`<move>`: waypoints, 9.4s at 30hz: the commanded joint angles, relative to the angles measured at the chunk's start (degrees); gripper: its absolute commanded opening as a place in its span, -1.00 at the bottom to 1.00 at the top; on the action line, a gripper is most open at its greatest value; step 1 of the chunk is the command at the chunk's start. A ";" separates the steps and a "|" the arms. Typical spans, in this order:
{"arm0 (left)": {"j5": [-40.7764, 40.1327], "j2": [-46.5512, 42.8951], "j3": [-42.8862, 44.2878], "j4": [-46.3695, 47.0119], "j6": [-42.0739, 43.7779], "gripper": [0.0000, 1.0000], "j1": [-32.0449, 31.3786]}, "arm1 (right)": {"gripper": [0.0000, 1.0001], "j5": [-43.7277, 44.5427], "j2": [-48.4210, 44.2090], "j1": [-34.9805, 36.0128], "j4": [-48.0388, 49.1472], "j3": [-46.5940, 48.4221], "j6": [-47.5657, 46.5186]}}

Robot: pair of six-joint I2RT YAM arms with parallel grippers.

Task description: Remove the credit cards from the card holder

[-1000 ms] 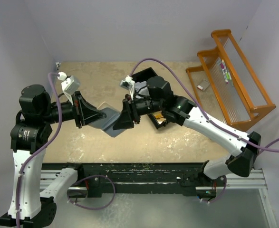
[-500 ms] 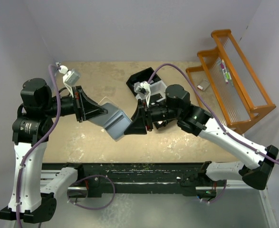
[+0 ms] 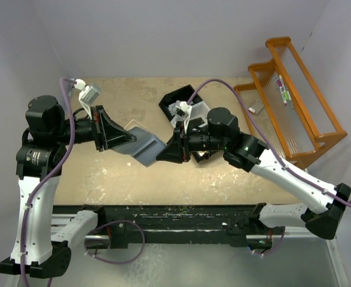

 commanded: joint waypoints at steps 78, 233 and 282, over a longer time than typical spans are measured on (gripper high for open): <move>-24.45 -11.00 -17.76 -4.09 32.34 0.33 0.41 | -1.00 16.87 23.12 8.97 -24.19 34.77 3.06; -8.05 -5.54 -20.66 8.35 0.19 0.99 3.28 | -1.00 52.06 19.79 16.50 -44.38 41.16 1.71; 14.73 -5.64 -19.40 30.39 -24.73 -0.55 3.87 | -1.00 12.13 -3.05 4.35 -11.56 11.90 2.01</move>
